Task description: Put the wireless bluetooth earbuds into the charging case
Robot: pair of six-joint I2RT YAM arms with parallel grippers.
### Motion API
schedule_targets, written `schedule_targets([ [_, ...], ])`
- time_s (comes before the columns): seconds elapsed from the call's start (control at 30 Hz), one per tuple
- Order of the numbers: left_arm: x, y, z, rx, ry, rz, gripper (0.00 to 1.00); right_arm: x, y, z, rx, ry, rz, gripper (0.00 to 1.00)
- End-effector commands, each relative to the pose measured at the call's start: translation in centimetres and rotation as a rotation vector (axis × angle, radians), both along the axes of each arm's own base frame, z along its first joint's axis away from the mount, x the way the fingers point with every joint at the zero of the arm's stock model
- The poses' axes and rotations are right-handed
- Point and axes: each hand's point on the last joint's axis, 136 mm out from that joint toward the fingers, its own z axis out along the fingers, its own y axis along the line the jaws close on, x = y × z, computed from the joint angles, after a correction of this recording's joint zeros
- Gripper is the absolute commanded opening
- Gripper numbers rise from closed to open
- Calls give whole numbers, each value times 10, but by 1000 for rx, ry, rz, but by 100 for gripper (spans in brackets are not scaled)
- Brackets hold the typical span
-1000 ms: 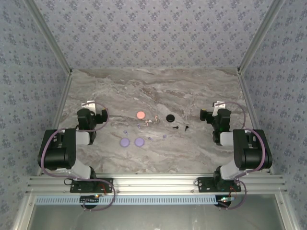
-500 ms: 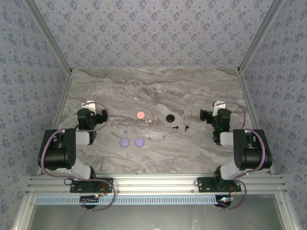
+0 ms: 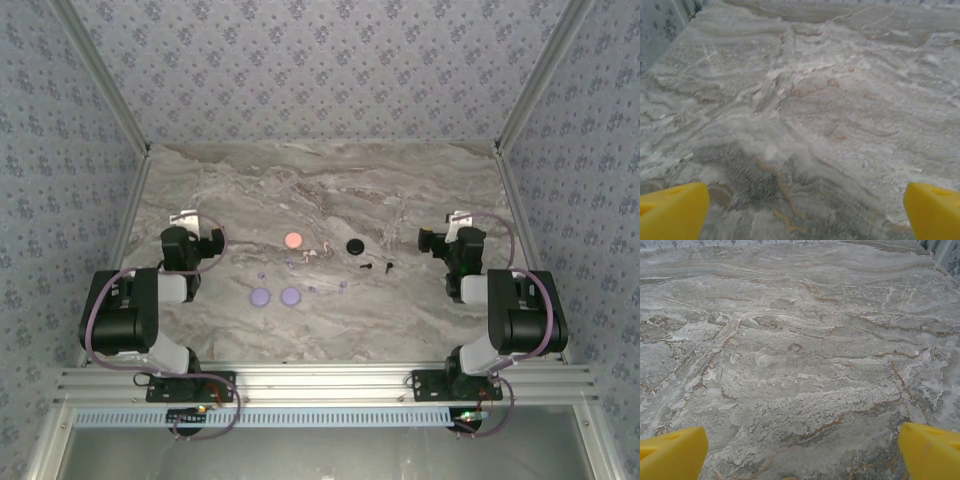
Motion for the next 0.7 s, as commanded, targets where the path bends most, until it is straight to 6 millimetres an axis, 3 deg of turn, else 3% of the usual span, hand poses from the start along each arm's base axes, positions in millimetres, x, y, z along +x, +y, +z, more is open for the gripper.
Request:
schedule_targets([
  [0.0,0,4,41,25,-51,57,99,9,0,22,16,1,15,100],
  [0.13,-13,-8,89,-50,-79,56,99,8,11,48,53,65,58,100],
  [0.23,-22,-18,105,-229,-41,74,99,0,26,64,101,106,90,100],
  [0.3,-30,-26,106,-336,2,94,99,-9,42,66,129,168,127,100],
  [0.47,-44,-75,97,-596,92,19,99,-33,100,68,141,365,254,100],
  [0.57,-46,-117,99,-707,114,-102,99,-46,134,57,98,487,333,100],
  [0.67,-43,-144,103,-694,137,-156,99,-54,164,41,51,590,395,100],
])
